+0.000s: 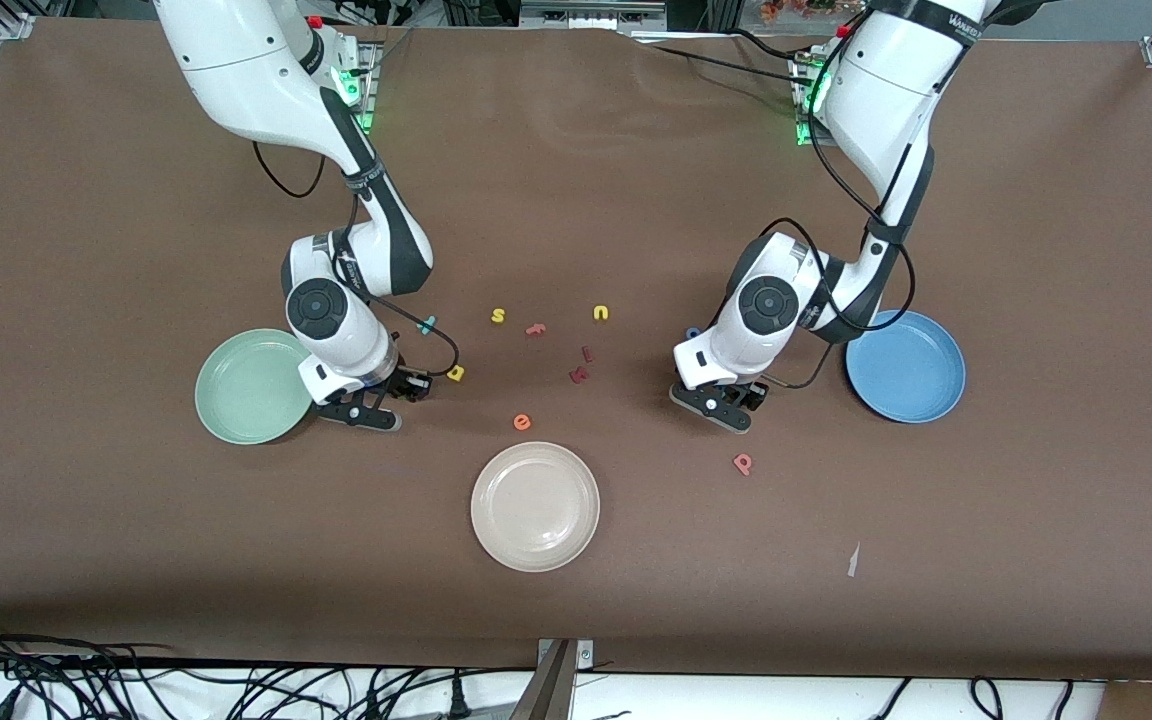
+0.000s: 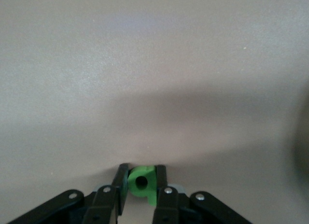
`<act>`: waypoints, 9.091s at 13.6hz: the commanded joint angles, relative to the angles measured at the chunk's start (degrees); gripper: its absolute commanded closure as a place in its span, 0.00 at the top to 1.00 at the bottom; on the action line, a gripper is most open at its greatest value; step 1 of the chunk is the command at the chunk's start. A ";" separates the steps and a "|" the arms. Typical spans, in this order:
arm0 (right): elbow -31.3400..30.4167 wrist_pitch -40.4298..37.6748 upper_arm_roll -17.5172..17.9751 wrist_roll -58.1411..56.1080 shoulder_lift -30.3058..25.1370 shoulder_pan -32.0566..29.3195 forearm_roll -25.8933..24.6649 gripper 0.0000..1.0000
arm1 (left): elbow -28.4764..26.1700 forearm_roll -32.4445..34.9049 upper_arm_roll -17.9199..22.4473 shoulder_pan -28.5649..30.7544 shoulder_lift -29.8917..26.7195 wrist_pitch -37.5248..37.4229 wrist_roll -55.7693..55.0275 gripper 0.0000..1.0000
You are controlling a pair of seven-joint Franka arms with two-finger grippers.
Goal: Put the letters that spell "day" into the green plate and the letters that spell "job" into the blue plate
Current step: 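Grasp green q with the right gripper while the left gripper grasps cyan r, then lower green q onto the green plate and open the right gripper, then open the left gripper over blue plate while the right gripper grasps y, then drop y on green plate with the right gripper while the left gripper lifts d, then place pink d on the blue plate with the left gripper, then grasp yellow d with the right gripper while the left gripper reaches blue o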
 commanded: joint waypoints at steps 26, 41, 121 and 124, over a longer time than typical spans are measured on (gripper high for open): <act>-8.88 -14.69 -6.49 -3.32 -15.15 -1.83 2.78 1.00 | -15.07 2.13 1.98 22.54 -22.00 -20.30 22.61 0.39; -24.70 11.75 4.87 29.23 -15.86 1.33 2.69 1.00 | 2.04 -5.58 1.36 8.31 -3.82 -0.43 21.30 0.80; 4.57 -3.18 -8.05 30.20 4.27 15.84 9.10 0.15 | -18.59 -6.57 -10.24 2.50 -9.43 9.15 -6.66 0.72; 4.74 -5.10 -8.49 29.06 2.52 15.40 9.02 0.08 | -18.59 -5.42 -10.06 2.50 -8.82 9.15 -6.66 0.63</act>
